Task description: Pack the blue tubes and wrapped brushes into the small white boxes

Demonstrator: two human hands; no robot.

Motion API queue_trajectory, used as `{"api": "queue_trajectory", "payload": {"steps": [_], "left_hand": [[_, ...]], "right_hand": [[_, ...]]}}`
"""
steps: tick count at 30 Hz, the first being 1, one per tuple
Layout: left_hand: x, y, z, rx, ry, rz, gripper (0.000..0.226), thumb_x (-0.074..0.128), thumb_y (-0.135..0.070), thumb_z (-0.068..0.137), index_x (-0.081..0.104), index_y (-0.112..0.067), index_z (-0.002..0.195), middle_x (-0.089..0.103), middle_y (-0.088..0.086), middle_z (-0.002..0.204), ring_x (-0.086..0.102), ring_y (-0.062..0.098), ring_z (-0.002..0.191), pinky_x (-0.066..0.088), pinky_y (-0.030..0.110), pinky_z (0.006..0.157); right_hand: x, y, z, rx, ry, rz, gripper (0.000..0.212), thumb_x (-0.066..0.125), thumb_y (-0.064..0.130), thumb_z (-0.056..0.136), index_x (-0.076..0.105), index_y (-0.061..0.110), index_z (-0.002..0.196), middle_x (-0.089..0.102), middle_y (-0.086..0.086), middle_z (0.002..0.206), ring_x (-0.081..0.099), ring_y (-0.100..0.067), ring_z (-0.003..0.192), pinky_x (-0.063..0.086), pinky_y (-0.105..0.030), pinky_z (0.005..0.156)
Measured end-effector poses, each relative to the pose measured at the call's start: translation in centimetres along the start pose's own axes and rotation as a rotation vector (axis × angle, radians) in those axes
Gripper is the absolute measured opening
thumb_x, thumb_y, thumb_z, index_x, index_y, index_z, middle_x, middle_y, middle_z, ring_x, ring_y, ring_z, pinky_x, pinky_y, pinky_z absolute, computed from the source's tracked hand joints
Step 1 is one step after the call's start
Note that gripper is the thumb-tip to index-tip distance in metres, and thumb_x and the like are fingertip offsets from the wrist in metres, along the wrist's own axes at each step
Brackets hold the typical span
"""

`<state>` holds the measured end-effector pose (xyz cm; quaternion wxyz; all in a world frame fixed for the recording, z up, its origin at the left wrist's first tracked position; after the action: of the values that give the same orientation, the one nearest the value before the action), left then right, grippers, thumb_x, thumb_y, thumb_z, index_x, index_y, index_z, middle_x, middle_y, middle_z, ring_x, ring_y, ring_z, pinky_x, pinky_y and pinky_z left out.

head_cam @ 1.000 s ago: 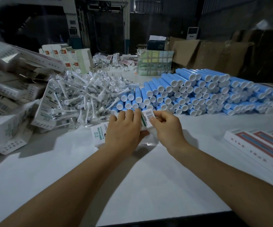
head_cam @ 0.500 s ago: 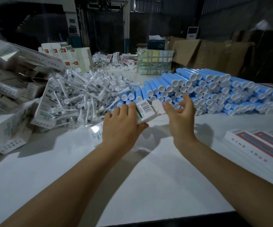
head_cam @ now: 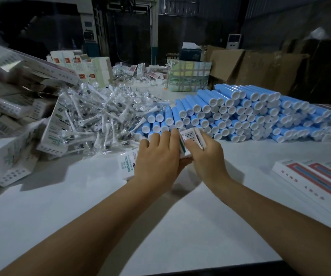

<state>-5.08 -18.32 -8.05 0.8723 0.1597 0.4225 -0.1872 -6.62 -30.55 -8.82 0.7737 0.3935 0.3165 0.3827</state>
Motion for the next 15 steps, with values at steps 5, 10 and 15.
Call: {"api": "queue_trajectory", "payload": {"steps": [5,10,15], "left_hand": [[-0.43,0.01,-0.25,0.028,-0.007,0.021,0.077,0.018,-0.057,0.09,0.053,0.001,0.128,0.062,0.012,0.105,0.059,0.029,0.086,0.044,0.038,0.07],[-0.52,0.31,-0.33,0.039,0.021,0.003,0.08,0.014,-0.057,0.09,0.049,0.0,0.132,0.061,0.012,0.111,0.058,0.03,0.092,0.044,0.04,0.075],[-0.47,0.56,-0.3,0.012,0.029,0.027,0.081,0.02,-0.063,0.089,0.048,-0.001,0.134,0.061,0.012,0.116,0.058,0.031,0.097,0.044,0.042,0.079]], "right_hand": [[0.36,0.4,-0.63,-0.17,0.069,-0.317,0.032,0.045,0.022,0.099,0.054,0.008,0.127,0.065,-0.001,0.106,0.062,-0.014,0.096,0.05,-0.022,0.082],[0.68,0.37,-0.91,-0.124,0.143,-0.319,0.047,0.043,0.032,0.099,0.043,0.007,0.139,0.057,-0.012,0.13,0.054,-0.024,0.119,0.045,-0.043,0.099],[0.63,0.31,-1.04,0.153,0.2,0.155,0.059,0.041,0.051,0.096,0.046,0.01,0.139,0.06,-0.011,0.129,0.058,-0.022,0.118,0.046,-0.044,0.101]]}}
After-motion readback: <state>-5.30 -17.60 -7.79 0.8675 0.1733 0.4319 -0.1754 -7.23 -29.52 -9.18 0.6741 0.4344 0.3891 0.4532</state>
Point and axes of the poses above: each hand's wrist, its own z-axis towards the middle knuckle, its own x-axis out of the palm, y = z × x, the point moved 3 cm from there along z, towards the middle knuckle
